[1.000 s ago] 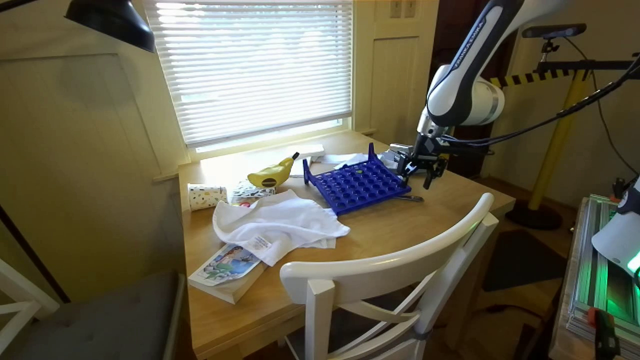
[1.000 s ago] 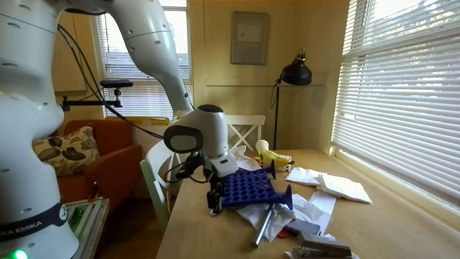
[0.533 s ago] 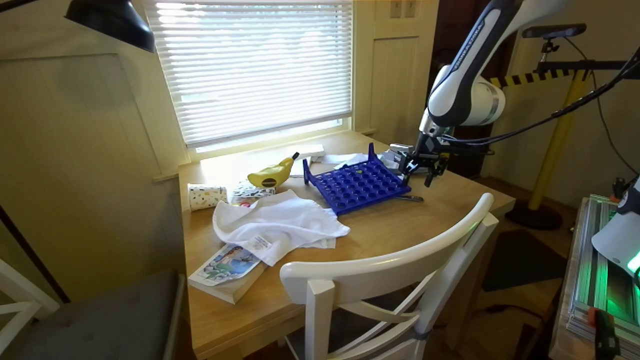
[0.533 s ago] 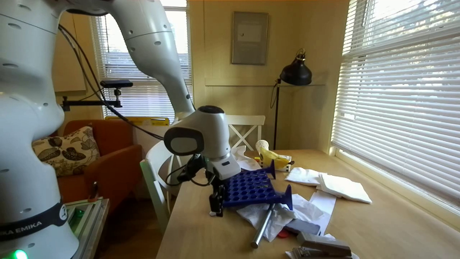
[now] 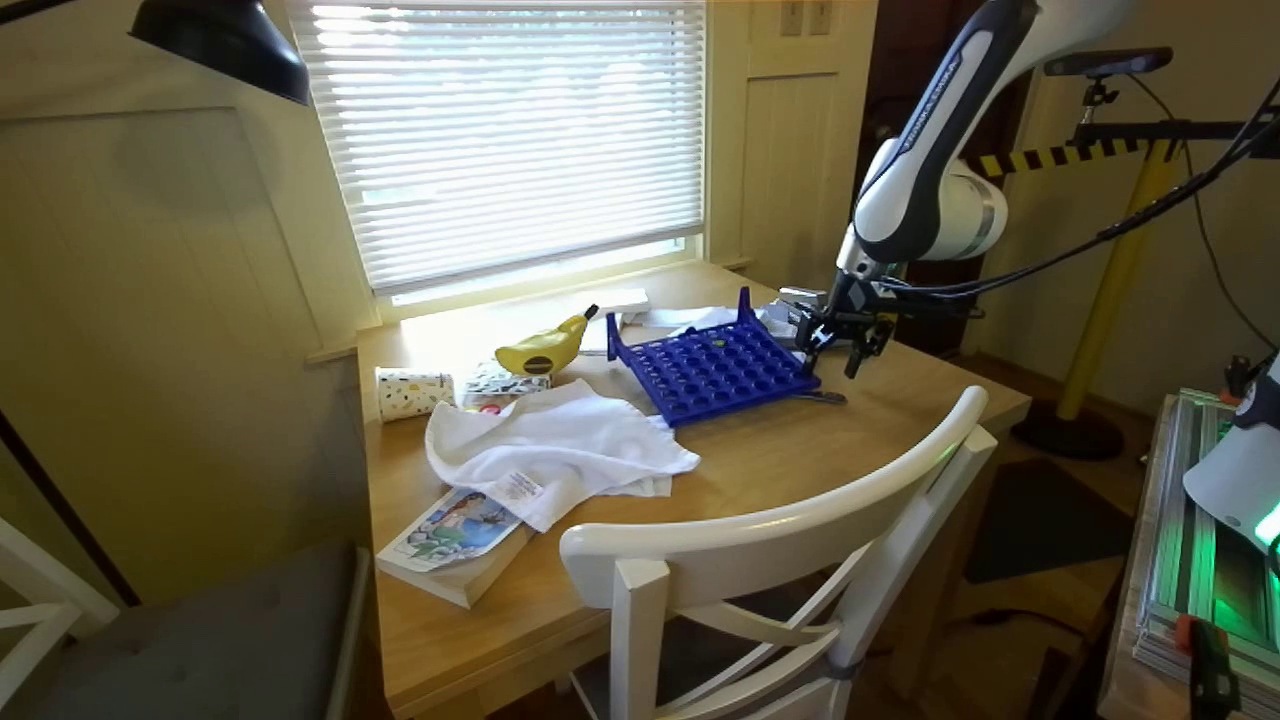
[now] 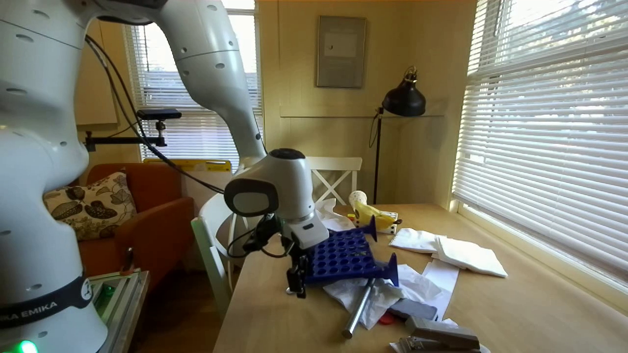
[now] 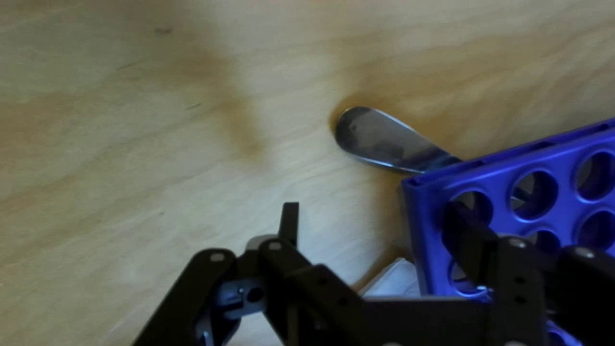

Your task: Place the object upwards

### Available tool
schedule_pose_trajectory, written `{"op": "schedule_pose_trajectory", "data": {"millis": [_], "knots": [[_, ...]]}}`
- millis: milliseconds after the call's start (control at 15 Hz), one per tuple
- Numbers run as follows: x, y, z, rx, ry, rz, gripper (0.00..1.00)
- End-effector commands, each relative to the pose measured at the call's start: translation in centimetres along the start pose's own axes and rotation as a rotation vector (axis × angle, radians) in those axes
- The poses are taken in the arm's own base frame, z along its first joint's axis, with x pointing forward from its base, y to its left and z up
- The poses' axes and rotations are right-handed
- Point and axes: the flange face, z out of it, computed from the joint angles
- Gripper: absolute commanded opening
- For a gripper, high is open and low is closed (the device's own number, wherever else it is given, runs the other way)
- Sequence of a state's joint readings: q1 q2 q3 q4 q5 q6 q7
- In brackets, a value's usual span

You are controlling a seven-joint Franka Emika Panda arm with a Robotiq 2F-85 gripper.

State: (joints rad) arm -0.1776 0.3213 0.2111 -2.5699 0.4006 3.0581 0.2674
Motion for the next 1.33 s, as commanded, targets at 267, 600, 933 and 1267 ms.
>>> {"op": "schedule_pose_trajectory", "data": {"millis": [267,600,933,1267], "knots": [[-0.1,-1.1,-0.4,0.041,0.018,-0.024,0.83],[-0.2,-1.4,-0.4,0.052,0.011,-0.032,0.87],[-0.1,-1.3,0.8,0.045,-0.012,-0.036,0.77],[0.0,-1.2,1.8,0.036,-0.024,-0.028,0.38]]}}
